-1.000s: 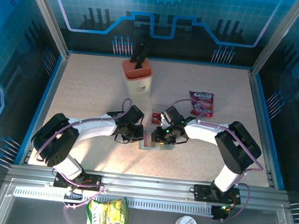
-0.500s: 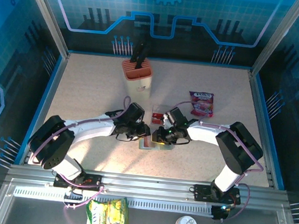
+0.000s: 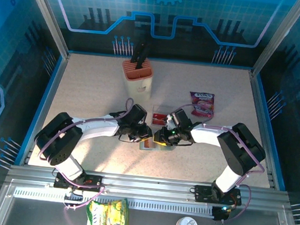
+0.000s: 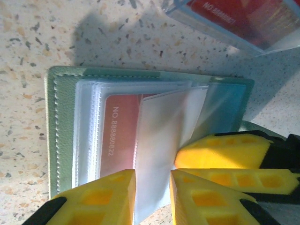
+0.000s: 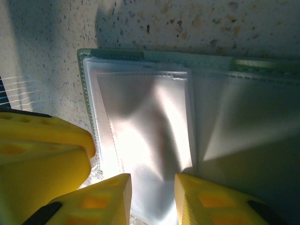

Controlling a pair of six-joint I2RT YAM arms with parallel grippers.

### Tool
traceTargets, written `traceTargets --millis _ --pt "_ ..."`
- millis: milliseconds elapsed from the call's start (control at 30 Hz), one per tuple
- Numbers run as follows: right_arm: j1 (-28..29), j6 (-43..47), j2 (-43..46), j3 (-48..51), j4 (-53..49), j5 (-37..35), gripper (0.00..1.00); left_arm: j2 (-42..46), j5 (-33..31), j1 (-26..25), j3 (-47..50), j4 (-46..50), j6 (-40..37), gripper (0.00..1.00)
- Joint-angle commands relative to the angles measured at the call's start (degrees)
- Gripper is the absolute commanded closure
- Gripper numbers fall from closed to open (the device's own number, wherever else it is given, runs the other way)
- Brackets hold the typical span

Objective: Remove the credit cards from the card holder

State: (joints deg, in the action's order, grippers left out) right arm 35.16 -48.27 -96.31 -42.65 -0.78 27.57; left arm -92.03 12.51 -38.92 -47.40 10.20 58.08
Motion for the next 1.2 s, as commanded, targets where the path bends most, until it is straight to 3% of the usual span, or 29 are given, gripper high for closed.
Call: traceTargets --millis 0,700,1167 --pt "-0.7 -0.8 0.4 1.4 -0.2 1.0 0.70 -1.0 0.6 -0.3 1.0 0.7 1.1 0.75" --pt "-3.0 -4.3 -1.1 5.2 7.5 5.8 0.71 -3.0 3.0 -0.3 2.8 -5.3 3.8 0.74" --pt "-3.5 -5.2 -0.4 6.0 9.3 6.8 0.71 -1.6 3.9 -0.4 2.9 -7.9 4.8 0.83"
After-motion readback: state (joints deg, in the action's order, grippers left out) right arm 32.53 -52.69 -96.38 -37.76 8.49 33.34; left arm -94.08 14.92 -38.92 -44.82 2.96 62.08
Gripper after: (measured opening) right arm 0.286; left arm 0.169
